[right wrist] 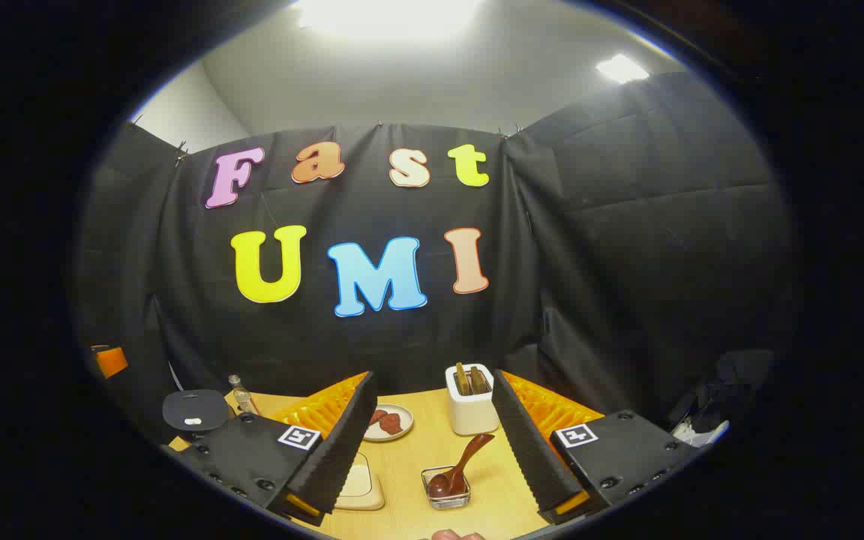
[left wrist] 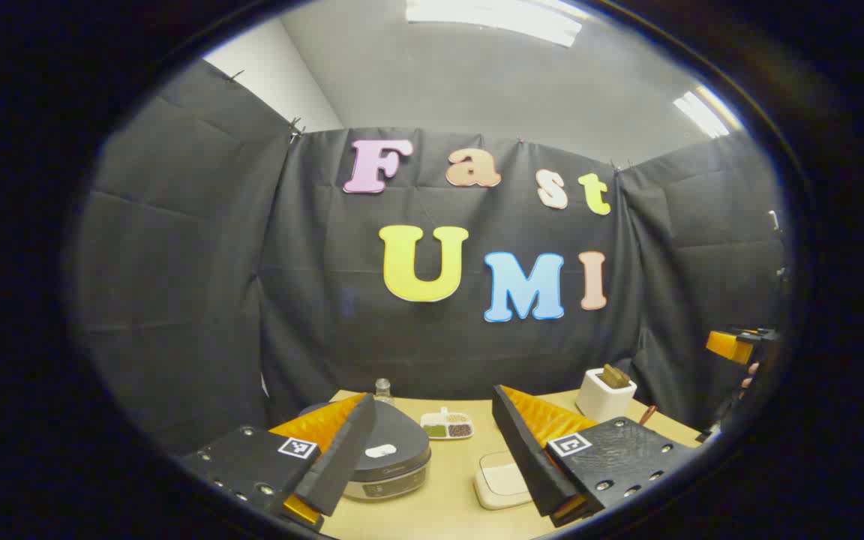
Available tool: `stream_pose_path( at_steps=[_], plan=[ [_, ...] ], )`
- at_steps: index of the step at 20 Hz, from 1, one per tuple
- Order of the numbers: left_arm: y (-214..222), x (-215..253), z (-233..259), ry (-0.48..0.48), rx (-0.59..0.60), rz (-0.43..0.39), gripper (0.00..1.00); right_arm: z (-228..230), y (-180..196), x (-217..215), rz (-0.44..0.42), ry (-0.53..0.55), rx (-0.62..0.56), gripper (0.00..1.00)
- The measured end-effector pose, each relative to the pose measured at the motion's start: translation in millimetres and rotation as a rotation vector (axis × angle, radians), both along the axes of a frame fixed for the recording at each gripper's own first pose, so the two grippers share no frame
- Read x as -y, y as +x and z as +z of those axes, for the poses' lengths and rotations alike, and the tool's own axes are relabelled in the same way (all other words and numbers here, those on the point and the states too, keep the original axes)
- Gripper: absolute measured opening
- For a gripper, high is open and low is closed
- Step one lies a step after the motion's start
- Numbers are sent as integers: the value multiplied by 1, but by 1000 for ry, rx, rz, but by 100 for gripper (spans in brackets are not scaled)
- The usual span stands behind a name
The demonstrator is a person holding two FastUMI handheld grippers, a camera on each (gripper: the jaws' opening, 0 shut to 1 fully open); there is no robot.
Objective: Close the left gripper, press the button to open the rice cooker; take a wooden spoon from the chopstick holder with the right hand, scoop a spoonful of rice and pour it into the rice cooker, then put the wooden spoon back into the chopstick holder.
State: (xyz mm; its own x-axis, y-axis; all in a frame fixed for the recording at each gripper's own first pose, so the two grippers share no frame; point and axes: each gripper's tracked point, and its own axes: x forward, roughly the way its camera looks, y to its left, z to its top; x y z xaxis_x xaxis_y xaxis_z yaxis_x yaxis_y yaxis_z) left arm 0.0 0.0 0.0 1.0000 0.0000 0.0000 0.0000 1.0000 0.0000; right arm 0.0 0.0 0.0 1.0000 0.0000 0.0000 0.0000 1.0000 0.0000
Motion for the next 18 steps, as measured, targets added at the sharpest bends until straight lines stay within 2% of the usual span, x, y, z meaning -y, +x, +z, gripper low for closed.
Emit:
stream_pose_path(
  at_steps=[5,6,15,18],
  plan=[
    [0,2,-7,1,-13,-11,96,-6,3,-1,-5,1,-9,92],
    [1,2,-10,3,-17,-14,96,-7,4,0,-7,5,-12,98],
    [7,2,-26,8,-50,-28,96,-31,8,-2,-22,26,-87,98],
    [6,3,-34,55,-57,-35,95,-34,5,-6,-20,6,-102,98]
  ],
)
